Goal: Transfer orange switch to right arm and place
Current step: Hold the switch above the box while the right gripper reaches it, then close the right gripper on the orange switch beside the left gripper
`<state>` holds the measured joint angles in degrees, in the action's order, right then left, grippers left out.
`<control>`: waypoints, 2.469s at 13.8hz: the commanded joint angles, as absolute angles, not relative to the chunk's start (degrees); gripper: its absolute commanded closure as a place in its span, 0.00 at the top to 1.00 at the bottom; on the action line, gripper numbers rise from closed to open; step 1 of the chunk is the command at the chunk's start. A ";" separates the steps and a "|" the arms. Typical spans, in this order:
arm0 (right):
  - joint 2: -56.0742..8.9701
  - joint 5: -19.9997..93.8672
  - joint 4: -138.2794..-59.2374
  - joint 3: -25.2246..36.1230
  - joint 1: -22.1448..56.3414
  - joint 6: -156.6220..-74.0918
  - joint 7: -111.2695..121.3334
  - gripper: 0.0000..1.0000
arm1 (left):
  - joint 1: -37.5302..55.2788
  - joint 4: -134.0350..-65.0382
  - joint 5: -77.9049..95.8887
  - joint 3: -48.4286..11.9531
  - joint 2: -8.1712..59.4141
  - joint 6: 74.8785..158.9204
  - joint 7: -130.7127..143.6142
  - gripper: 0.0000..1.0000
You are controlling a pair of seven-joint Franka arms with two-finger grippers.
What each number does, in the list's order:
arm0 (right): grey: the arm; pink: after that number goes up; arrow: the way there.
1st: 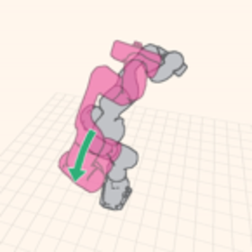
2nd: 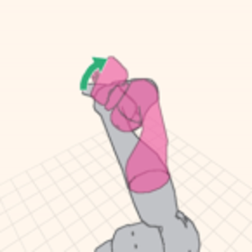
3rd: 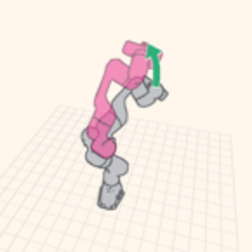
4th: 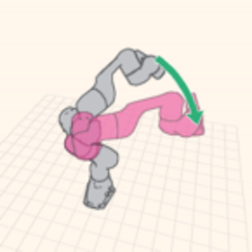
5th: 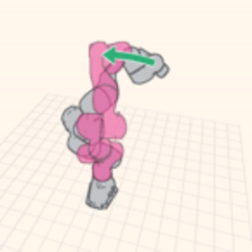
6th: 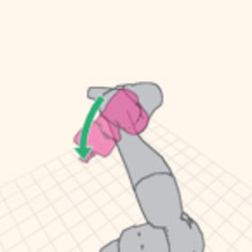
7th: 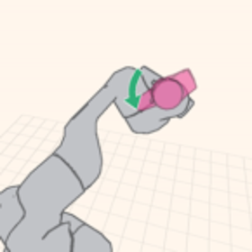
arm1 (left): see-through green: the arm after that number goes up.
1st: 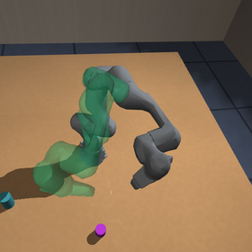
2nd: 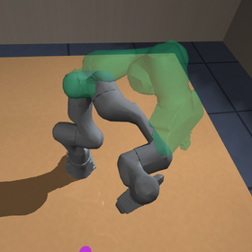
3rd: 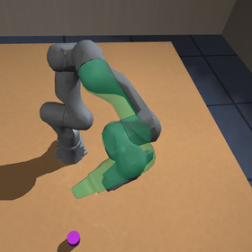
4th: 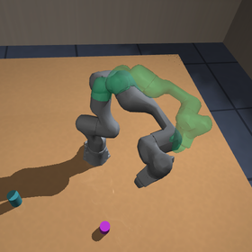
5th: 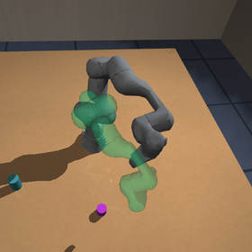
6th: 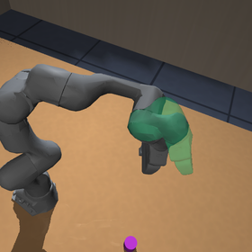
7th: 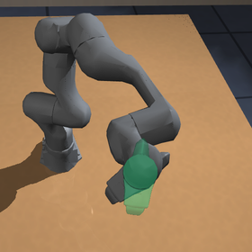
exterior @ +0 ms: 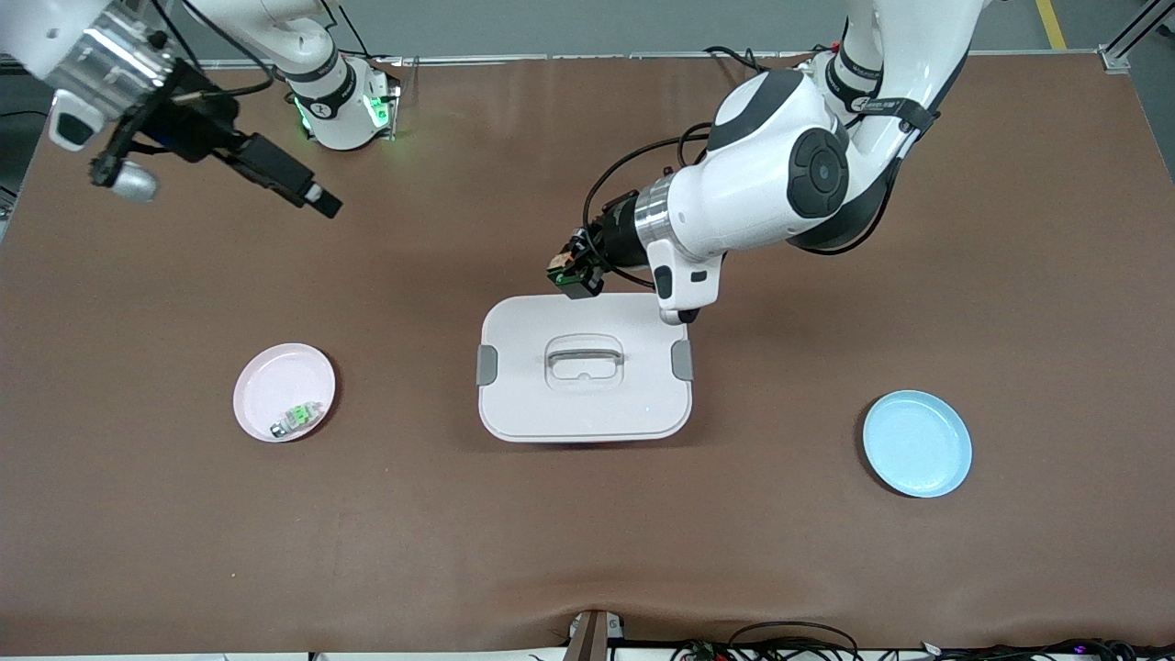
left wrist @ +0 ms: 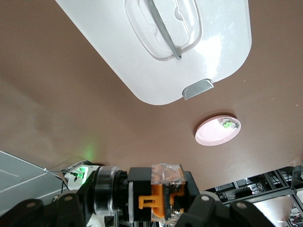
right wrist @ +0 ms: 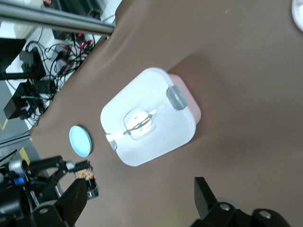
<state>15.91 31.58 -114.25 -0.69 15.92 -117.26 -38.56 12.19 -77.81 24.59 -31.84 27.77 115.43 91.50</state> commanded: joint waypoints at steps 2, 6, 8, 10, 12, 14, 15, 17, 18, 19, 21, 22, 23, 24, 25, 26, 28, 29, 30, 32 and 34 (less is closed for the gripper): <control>17.93 38.12 -122.77 -0.53 24.33 -132.15 -39.29 1.00 | 12.48 -76.20 25.14 -31.64 29.09 115.66 92.20 0.00; 13.20 39.20 -123.75 -0.44 32.33 -143.68 -38.06 1.00 | 12.13 -76.20 25.05 -31.64 29.35 117.50 92.28 0.00; 10.12 39.11 -123.49 -0.44 35.49 -148.07 -35.69 1.00 | 12.13 -76.20 25.05 -31.55 29.36 118.30 92.29 0.00; 6.96 39.20 -122.88 -0.44 38.31 -152.73 -35.68 1.00 | 12.04 -76.20 25.05 -31.55 29.27 118.83 92.29 0.00; 4.23 38.85 -119.99 -0.44 38.85 -153.02 -35.68 1.00 | 12.22 -76.20 25.05 -31.64 29.27 119.79 92.37 0.00; 1.68 37.89 -117.08 -0.35 39.28 -152.93 -35.60 1.00 | 12.13 -76.20 25.05 -31.64 29.18 119.79 92.64 0.00; 0.36 36.58 -115.85 -0.35 39.55 -153.02 -35.68 1.00 | 12.30 -76.20 24.96 -31.55 29.27 119.79 92.64 0.00; -1.57 35.68 -114.00 -0.35 39.64 -153.02 -35.68 1.00 | 12.57 -76.29 24.87 -31.64 29.27 119.79 92.72 0.00; -2.28 35.60 -113.39 -0.35 39.64 -153.02 -35.77 1.00 | 12.66 -76.29 24.79 -31.64 29.18 119.79 92.72 0.00; -2.81 35.51 -112.77 -0.35 39.64 -153.02 -35.77 1.00 | 12.74 -76.29 24.79 -31.64 29.18 119.79 92.72 0.00; -4.30 35.51 -111.54 -0.35 39.64 -153.10 -35.68 1.00 | 12.74 -76.29 24.70 -31.64 29.27 119.79 93.77 0.00; -5.35 35.51 -110.49 -0.26 39.64 -153.02 -35.68 1.00 | 12.74 -76.38 24.70 -31.64 29.27 119.79 93.87 0.00; -6.23 35.51 -109.70 -0.26 39.64 -153.10 -35.68 1.00 | 12.74 -76.29 24.70 -31.64 29.27 119.79 93.87 0.00; -6.85 35.51 -109.08 -0.26 39.64 -153.19 -35.77 1.00 | 12.74 -76.38 24.70 -31.64 29.27 119.79 93.87 0.00; -7.38 35.51 -108.55 -0.26 39.55 -153.19 -35.86 1.00 | 12.74 -76.38 24.70 -31.55 29.35 119.79 93.87 0.00; -7.73 35.51 -108.46 -0.18 39.46 -153.28 -35.86 1.00 | 12.74 -76.38 24.70 -31.64 29.36 119.79 93.87 0.00; -8.00 35.51 -108.46 -0.26 39.29 -153.28 -35.86 1.00 | 12.74 -76.29 24.78 -31.64 29.44 119.79 93.69 0.00; -8.00 35.51 -108.46 -0.18 39.29 -153.28 -35.86 1.00 | 12.74 -76.29 24.70 -31.55 29.62 119.79 93.60 0.00; -8.00 35.51 -108.37 -0.18 39.29 -153.19 -36.21 1.00 | 12.74 -76.29 24.70 -31.55 29.79 119.79 93.52 0.00; -8.17 35.60 -108.37 -0.18 39.29 -153.19 -36.56 1.00 | 12.74 -76.29 23.91 -31.55 29.88 119.79 93.60 0.00; -8.35 35.60 -108.28 -0.18 39.29 -153.19 -36.56 0.78 | 12.74 -76.29 23.73 -31.55 29.88 119.79 93.60 0.00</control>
<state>-7.48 36.19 -109.69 -0.62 38.91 -153.35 -35.83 12.28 -77.35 24.54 -31.60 29.35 119.46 92.74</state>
